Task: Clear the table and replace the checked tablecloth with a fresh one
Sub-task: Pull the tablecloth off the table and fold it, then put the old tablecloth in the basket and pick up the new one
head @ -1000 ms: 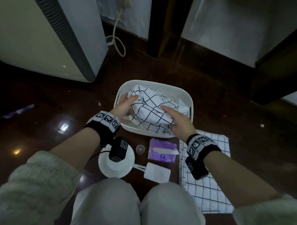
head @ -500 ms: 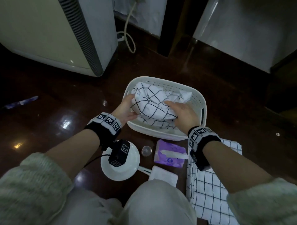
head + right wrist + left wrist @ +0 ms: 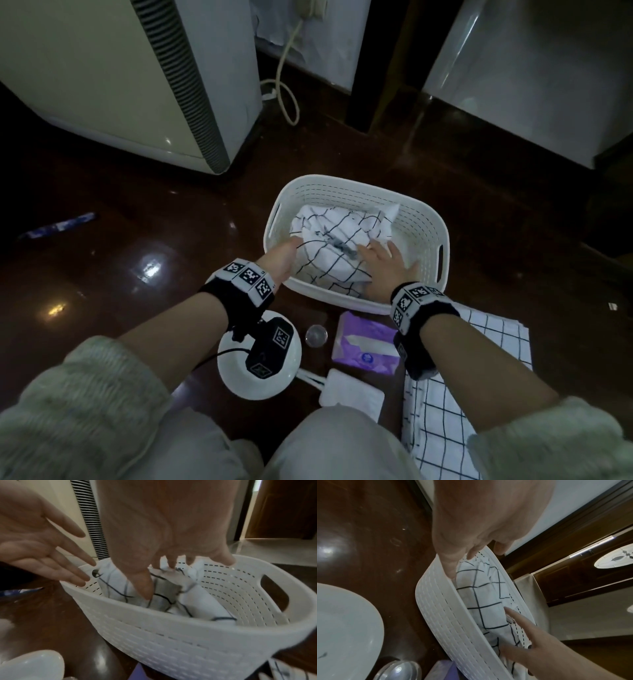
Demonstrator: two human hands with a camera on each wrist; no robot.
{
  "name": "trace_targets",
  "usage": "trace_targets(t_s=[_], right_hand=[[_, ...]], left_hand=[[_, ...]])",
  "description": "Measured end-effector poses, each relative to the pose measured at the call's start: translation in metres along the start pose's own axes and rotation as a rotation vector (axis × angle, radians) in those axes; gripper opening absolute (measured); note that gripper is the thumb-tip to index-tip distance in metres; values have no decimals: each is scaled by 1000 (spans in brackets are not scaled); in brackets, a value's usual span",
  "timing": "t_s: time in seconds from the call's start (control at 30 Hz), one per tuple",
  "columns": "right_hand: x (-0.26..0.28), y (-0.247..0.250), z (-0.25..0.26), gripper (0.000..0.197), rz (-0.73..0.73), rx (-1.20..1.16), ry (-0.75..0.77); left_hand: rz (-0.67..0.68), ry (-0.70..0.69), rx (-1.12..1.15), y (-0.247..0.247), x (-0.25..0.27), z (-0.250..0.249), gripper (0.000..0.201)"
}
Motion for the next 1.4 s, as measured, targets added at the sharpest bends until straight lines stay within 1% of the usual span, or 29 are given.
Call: trace_targets(t_s=[0.03,0.07,0.13,0.2,0.27,0.37,0.43,0.5,0.57,0.63,0.7,0.77,0.83,0.87,0.93,1.0,1.07,1.1,1.13,1.17,1.2,1.23,1.27,1.3,1.33,1.4], right_hand=[[-2,-5,-3,82,31,-46,-25],[-3,-6,-7,79,20,-100,-24],[-1,-2,-12,72,-86,-166,16],[7,8,-18,65,-219,-204,68],[15,16,-28,60,-323,-275,132],[32,21,-51,59,-402,-376,165],[50,17,-71,57,-435,-426,154],[73,10,-97,55,-492,-471,133],[98,0,-126,51,-583,-511,92],[123,-22,-161,48,-648,-563,6],[145,-56,-196,43,-679,-658,-115],[165,-102,-227,38,-698,-830,-287],[182,-158,-252,36,-680,-1033,-495],[188,-186,-259,37,-629,-1129,-596],[197,-239,-263,45,-450,-1285,-791],[207,-283,-257,64,-244,-1442,-960],[207,-319,-251,84,-92,-1606,-1044],[203,-332,-249,91,-67,-1711,-1039],[195,-343,-245,93,-84,-1847,-1015],[187,-352,-241,89,-145,-2004,-976],[181,-357,-237,76,-192,-2124,-935],[175,-360,-236,61,-224,-2188,-903],[171,-362,-235,47,-221,-2215,-871],[168,-361,-232,40,-197,-2233,-827],[166,-360,-227,38,-140,-2229,-791],[164,-361,-221,41,-60,-2197,-782]], left_hand=[[-17,-10,-22,-1,0,-1,52],[-34,-20,-51,-2,-1,-3,51],[-65,-52,-106,-4,-5,-9,47],[-56,-99,-148,-10,-6,-12,41],[13,-126,-242,-24,-3,-18,35],[136,-137,-434,-56,2,-30,27],[195,-138,-471,-83,0,-38,23],[286,-118,-444,-120,-3,-39,18],[397,-76,-437,-160,-6,-29,15],[499,-3,-482,-201,-8,-5,17],[590,108,-562,-236,-9,30,18],[683,228,-669,-262,-9,69,19],[737,339,-741,-278,-11,104,24],[741,385,-762,-283,-13,118,28],[708,461,-802,-288,-18,142,36],[660,484,-902,-292,-27,156,40],[634,414,-1102,-297,-36,160,44],[637,383,-1198,-297,-41,161,48],[664,384,-1284,-297,-43,162,51],[699,435,-1346,-294,-46,167,53],[735,509,-1383,-289,-47,172,54],[753,601,-1394,-284,-47,177,56],[761,668,-1390,-279,-47,182,58],[753,709,-1374,-275,-48,187,60],[743,728,-1364,-273,-50,191,61],[724,728,-1373,-273,-50,195,59]])
Point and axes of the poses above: each hand's wrist, its own x-axis away from the middle knuckle, its own y-axis out of the back of the hand, z = x × y, the point moved 5 cm from there along -x, towards the middle knuckle, and after that the axes turned 14 degrees about z, right-handed, at the moved point
